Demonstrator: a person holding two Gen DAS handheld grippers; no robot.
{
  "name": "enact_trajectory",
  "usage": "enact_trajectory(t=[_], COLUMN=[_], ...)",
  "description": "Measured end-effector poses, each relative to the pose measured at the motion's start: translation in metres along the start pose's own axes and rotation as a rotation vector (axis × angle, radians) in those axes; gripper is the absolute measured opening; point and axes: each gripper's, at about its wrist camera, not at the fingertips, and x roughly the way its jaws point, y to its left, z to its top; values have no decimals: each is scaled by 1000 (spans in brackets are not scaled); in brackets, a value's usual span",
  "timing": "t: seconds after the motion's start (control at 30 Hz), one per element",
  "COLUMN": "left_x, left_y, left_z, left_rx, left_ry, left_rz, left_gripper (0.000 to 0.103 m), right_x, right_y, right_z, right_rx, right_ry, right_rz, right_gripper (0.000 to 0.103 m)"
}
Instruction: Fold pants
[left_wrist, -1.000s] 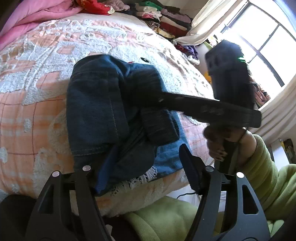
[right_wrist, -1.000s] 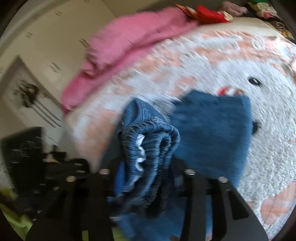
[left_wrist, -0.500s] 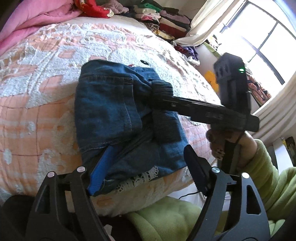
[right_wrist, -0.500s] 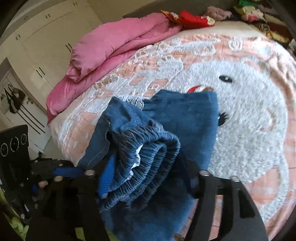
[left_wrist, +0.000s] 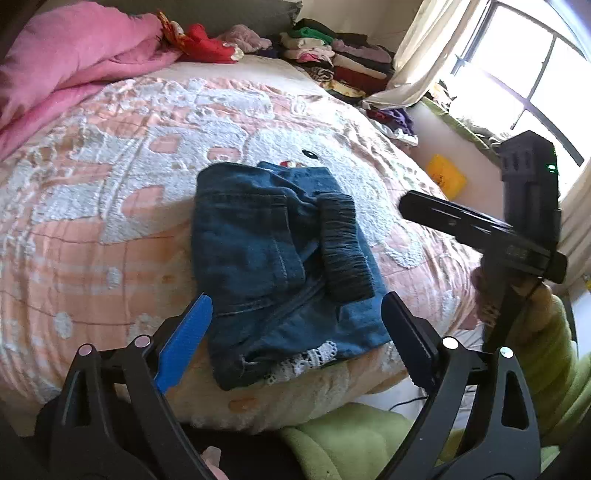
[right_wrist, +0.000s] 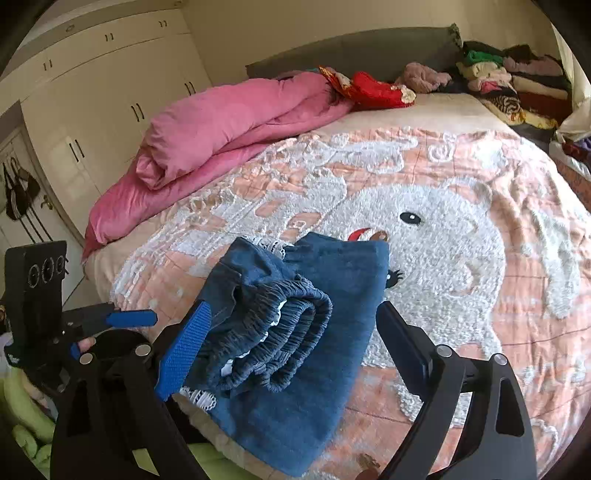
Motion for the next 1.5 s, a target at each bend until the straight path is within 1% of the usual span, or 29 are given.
enact_trajectory(t=[0.03,0.27,0.47,0.57,0.7,0.87,1.0,1.13,1.33,1.43,1.5], left_x=[-1,-11,-15,-16,-17,-16,-13,-8,6,11,15], left_y=[0,0,1,0,0,0,2,9,29,39,45], left_z=[0,3,4,6,6,7,10,15,25,34,42], left_rx=[-1,7,2,9,15,10,14,8,-36,-63,-74], left_ry=[-3,-26,-37,-43,-47,-42,-40,-29,4,10,15], left_rz=[10,54,80,107,114,113,129,151,183,173,176], left_gripper=[93,93,93,93,93,93,93,93,93,93,93], right_x=[-3,-22,-33,-35,-35,-35,-34,-33,-28,-20,-15], right_y=[1,5,8,7,5,8,14,25,49,62,70], right_z=[0,-1,-4,-6,-8,-10,-14,-22,-39,-49,-52], right_rx=[-3,-25,-54,-53,-53,-65,-85,-131,-236,-274,-295], right_ry=[-6,-36,-49,-50,-46,-45,-34,-17,29,54,62], right_rz=[-3,-14,-42,-56,-71,-64,-64,-37,3,43,55], right_gripper=[90,90,90,90,90,90,90,90,90,90,90])
